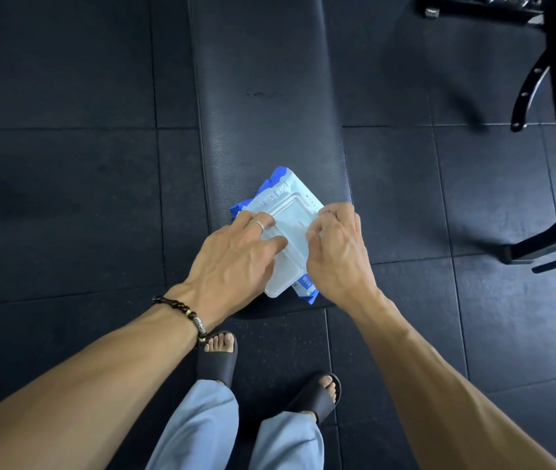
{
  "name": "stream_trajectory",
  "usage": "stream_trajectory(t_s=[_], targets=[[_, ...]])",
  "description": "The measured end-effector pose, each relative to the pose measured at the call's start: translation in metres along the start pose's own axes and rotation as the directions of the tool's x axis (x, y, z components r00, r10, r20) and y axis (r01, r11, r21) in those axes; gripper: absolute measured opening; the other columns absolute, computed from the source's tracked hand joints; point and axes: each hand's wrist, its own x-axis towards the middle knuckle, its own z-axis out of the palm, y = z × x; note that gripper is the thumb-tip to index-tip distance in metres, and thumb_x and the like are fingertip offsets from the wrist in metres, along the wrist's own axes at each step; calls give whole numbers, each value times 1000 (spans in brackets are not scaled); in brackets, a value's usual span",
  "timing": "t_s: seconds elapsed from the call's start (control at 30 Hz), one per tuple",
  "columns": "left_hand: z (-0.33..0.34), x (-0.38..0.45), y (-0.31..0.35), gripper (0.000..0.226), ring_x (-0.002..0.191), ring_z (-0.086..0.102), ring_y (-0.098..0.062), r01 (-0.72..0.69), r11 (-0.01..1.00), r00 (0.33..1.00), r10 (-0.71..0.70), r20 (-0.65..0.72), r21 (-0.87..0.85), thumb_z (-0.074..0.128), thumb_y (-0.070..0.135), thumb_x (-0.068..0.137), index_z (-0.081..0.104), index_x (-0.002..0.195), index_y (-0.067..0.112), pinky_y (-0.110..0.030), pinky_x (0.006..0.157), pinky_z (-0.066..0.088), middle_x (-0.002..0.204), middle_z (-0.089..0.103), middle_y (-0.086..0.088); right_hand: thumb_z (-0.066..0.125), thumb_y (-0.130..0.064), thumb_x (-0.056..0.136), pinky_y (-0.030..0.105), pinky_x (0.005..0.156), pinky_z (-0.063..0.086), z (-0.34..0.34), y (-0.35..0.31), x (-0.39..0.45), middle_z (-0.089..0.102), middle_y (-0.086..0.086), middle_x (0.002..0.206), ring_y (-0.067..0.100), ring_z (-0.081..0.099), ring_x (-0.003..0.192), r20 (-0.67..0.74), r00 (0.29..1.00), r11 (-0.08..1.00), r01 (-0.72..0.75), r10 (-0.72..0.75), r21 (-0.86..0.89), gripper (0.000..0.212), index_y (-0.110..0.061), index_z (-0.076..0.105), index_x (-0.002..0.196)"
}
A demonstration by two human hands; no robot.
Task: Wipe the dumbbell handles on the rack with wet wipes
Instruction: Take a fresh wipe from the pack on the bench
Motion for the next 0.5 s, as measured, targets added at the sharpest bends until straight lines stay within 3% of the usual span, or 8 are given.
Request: stream_trajectory(t_s=[0.07, 0.17, 0.23, 0.3, 0.37, 0.43, 0.5], targets=[[0, 0, -1, 27, 93, 65, -34, 1, 1000, 1000, -1, 1, 14, 82, 13, 68, 77, 94, 15, -32, 50, 50, 109, 67, -14, 43, 8, 93, 24, 76, 44, -10, 0, 3, 39, 6, 106, 25, 49, 92, -25, 999, 993, -37, 40, 116, 13, -2, 51, 92], [0, 3, 0, 27, 94, 64, -33, 13, 999, 1000, -14, 12, 32, 80, 16, 70, 76, 97, 16, -34, 51, 50, 110, 67, -13, 36, -4, 100, 10, 64, 39, -26, 1, 4, 45, 1, 99, 10, 46, 79, -44, 978, 941, -182, 203, 284, 14, -6, 48, 94], [0, 6, 2, 22, 95, 63, -32, 41, 999, 998, -42, 37, 35, 78, 19, 72, 76, 95, 17, -34, 52, 49, 112, 66, -12, 38, -10, 102, 11, 60, 38, -27, 3, 2, 50, -6, 89, 5, 47, 73, -12, 964, 901, -243, 265, 361, 11, -11, 48, 96], [0, 8, 3, 20, 101, 63, -34, 54, 997, 997, -57, 54, 57, 78, 19, 71, 76, 91, 16, -35, 59, 51, 115, 65, -14, 53, -22, 100, 15, 64, 40, -27, 2, 0, 53, -12, 89, 3, 52, 78, 60, 952, 852, -297, 301, 431, 8, -17, 50, 105], [2, 8, 4, 21, 115, 59, -41, 46, 998, 997, -49, 62, 53, 80, 16, 69, 75, 89, 12, -43, 75, 56, 123, 62, -22, 70, -33, 91, 16, 69, 43, -27, 3, 1, 55, -10, 97, 7, 55, 87, 106, 955, 874, -296, 277, 384, 26, -20, 56, 108], [4, 8, 5, 27, 129, 51, -46, 60, 998, 995, -61, 75, 13, 82, 17, 71, 72, 93, 7, -50, 91, 53, 131, 57, -29, 75, -30, 87, 18, 65, 43, -27, 3, 2, 54, -5, 98, 15, 56, 91, 112, 964, 924, -264, 242, 276, 21, -16, 63, 96], [1, 10, 9, 37, 139, 41, -40, 115, 993, 989, -111, 102, -32, 80, 30, 79, 66, 102, 5, -48, 101, 46, 141, 50, -27, 72, -27, 90, 22, 66, 37, -25, 2, 2, 50, -4, 104, 14, 52, 96, 60, 971, 941, -237, 230, 243, 14, -19, 61, 87]])
